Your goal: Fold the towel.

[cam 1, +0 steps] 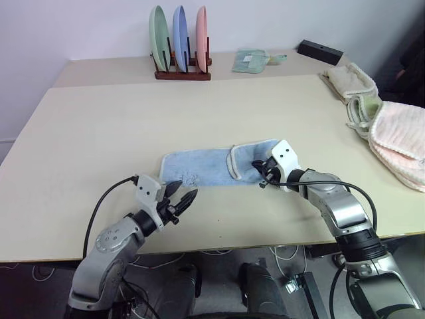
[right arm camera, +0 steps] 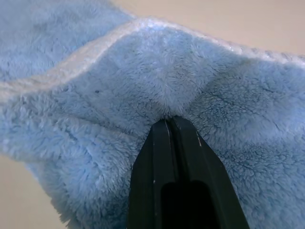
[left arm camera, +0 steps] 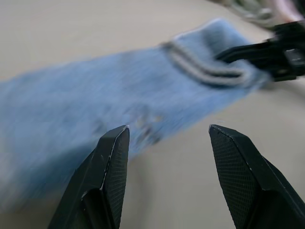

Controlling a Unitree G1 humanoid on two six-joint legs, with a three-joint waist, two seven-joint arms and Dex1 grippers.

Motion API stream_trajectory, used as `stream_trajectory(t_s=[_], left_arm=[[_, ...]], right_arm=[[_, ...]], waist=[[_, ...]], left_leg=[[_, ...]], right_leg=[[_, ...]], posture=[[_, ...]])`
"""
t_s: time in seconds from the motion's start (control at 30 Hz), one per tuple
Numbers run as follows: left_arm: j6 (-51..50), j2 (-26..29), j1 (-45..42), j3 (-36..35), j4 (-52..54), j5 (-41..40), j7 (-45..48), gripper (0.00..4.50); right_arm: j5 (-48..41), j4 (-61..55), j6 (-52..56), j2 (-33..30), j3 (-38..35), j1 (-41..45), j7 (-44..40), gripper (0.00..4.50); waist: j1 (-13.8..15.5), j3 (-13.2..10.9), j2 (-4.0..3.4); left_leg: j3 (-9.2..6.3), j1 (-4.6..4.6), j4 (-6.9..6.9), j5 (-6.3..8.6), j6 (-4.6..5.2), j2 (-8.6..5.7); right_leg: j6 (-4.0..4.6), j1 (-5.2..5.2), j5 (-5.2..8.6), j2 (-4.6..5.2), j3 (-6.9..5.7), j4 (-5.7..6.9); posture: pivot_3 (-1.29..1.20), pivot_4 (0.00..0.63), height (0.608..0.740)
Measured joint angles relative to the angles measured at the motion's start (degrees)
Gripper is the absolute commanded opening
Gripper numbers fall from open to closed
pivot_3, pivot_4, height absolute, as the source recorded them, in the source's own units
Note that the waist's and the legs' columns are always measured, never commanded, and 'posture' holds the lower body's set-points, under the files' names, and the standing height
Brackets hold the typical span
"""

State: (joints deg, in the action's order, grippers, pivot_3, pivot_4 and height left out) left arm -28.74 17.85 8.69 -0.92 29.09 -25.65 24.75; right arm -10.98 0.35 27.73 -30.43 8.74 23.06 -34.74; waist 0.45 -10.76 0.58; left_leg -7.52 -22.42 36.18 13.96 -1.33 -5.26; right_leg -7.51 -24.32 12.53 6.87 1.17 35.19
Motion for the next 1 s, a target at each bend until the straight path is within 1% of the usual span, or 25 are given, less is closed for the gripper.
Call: stream_trajectory(t_s=[0.03, 0.07, 0.1, 0.17, 0.27, 0.3, 0.37, 0.4, 0.5, 0.67, 0.77, 0.97, 1.0], left_arm=[[-0.91, -0.51, 0.51, -0.58, 0.53, -0.71, -0.92, 2.96], [-1.93, -1.34, 1.09, -1.33, 1.03, -1.66, -2.03, 3.23], [-3.34, -2.61, 1.96, -2.46, 1.62, -3.34, -3.41, 3.57], [-6.81, -5.23, 3.19, -4.74, 2.18, -7.27, -6.40, 4.49], [-12.27, -8.37, 1.90, -7.89, 3.00, -13.39, -11.45, 4.50], [-13.76, -9.44, 1.29, -9.02, 2.99, -15.18, -13.22, 4.50], [-16.79, -12.51, -0.77, -11.65, 2.44, -20.22, -17.80, 4.50], [-18.10, -14.92, -2.37, -13.56, 1.62, -23.70, -21.04, 4.50], [-20.13, -18.75, -7.07, -17.96, -1.46, -31.74, -29.34, 4.50], [-21.67, -19.69, -15.10, -20.63, -7.31, -37.64, -38.33, 4.50], [-21.50, -19.79, -18.31, -21.07, -10.59, -39.23, -41.31, 3.67], [-20.97, -19.40, -19.15, -21.22, -13.74, -40.21, -44.02, 0.56], [-20.81, -19.41, -19.15, -21.22, -13.77, -40.59, -44.01, 0.56]], right_arm=[[0.15, 0.00, -0.54, -0.09, -0.17, -0.01, -0.47, 0.58], [0.09, -0.05, -1.16, -0.12, -0.47, 0.09, -1.17, 0.92], [-0.08, -0.34, -2.15, -0.43, -0.72, 0.43, -2.40, 1.39], [-0.62, -2.32, -4.00, -2.39, -1.10, 1.74, -5.69, 2.42], [-1.53, -7.05, -6.03, -4.42, -1.68, 4.57, -10.17, 3.99], [-1.62, -8.35, -6.63, -4.50, -1.67, 4.93, -11.21, 4.43], [-1.65, -10.26, -7.28, -4.48, -1.12, 4.93, -12.94, 4.43], [-1.63, -11.02, -7.36, -4.44, -0.53, 4.69, -13.59, 4.43], [-1.56, -12.65, -7.56, -3.99, 0.24, 3.96, -14.07, 4.43], [-0.93, -13.71, -8.66, -2.87, 1.15, 2.71, -13.86, 4.43], [-0.44, -14.04, -9.06, -2.54, 1.89, 1.98, -13.85, 4.50], [-0.22, -15.60, -9.18, -2.55, 1.89, 1.12, -13.46, 4.50], [-0.16, -16.10, -9.17, -2.55, 1.89, 0.87, -13.41, 4.50]], waist=[[0.03, 0.00, 0.00], [0.06, 0.00, 0.00], [0.07, -0.01, -0.01], [0.04, -0.05, -0.05], [0.14, -0.02, -0.03], [0.16, 0.01, 0.02], [0.33, 0.02, 0.04], [0.43, 0.02, 0.04], [0.42, 0.03, 0.06], [0.45, 0.05, 0.07], [0.43, 0.05, 0.06], [0.40, 0.03, 0.09], [0.39, 0.02, 0.12]], left_leg=[[0.00, 0.00, 0.00, 0.00, 0.00, 0.00], [0.00, 0.00, 0.01, 0.00, 0.00, 0.00], [0.01, -0.01, 0.01, 0.00, 0.00, 0.00], [0.01, -0.02, 0.00, 0.00, 0.00, 0.00], [-0.06, 0.01, 0.01, 0.00, 0.00, 0.04], [-0.07, 0.01, 0.01, 0.00, 0.00, 0.04], [-0.09, 0.01, 0.05, 0.00, -0.01, 0.02], [-0.11, 0.01, 0.09, 0.00, -0.01, 0.01], [-0.13, 0.02, 0.12, -0.01, -0.04, 0.01], [-0.10, 0.05, 0.12, -0.04, -0.09, -0.01], [-0.09, 0.05, 0.12, -0.05, -0.10, -0.02], [-0.10, 0.03, 0.10, -0.05, -0.11, -0.02], [-0.10, 0.02, 0.10, -0.05, -0.11, -0.02]], right_leg=[[0.00, 0.00, 0.00, 0.00, 0.00, 0.00], [0.00, 0.00, 0.00, 0.00, 0.00, 0.00], [0.00, 0.00, 0.00, 0.00, 0.00, 0.00], [-0.01, -0.01, 0.00, 0.00, 0.01, 0.00], [-0.01, 0.01, 0.00, -0.05, -0.03, 0.02], [-0.01, 0.03, 0.00, -0.05, -0.04, 0.02], [-0.01, 0.08, 0.00, -0.04, -0.04, 0.01], [-0.01, 0.12, 0.00, -0.04, -0.04, 0.00], [0.00, 0.13, -0.01, -0.04, -0.04, 0.01], [0.03, 0.17, -0.03, -0.05, -0.05, 0.02], [0.04, 0.18, -0.03, -0.04, -0.04, 0.01], [0.04, 0.16, -0.03, -0.05, -0.04, 0.00], [0.04, 0.15, -0.03, -0.04, -0.04, 0.00]], posture=[[0.00, 0.150, 0.740], [0.00, 0.150, 0.740], [0.00, 0.150, 0.740], [0.00, 0.150, 0.740], [0.00, 0.150, 0.740], [0.00, 0.150, 0.740], [0.00, 0.150, 0.740], [0.00, 0.150, 0.740], [0.00, 0.150, 0.740], [0.00, 0.150, 0.740], [0.00, 0.150, 0.740], [0.00, 0.150, 0.740], [0.00, 0.150, 0.740]])
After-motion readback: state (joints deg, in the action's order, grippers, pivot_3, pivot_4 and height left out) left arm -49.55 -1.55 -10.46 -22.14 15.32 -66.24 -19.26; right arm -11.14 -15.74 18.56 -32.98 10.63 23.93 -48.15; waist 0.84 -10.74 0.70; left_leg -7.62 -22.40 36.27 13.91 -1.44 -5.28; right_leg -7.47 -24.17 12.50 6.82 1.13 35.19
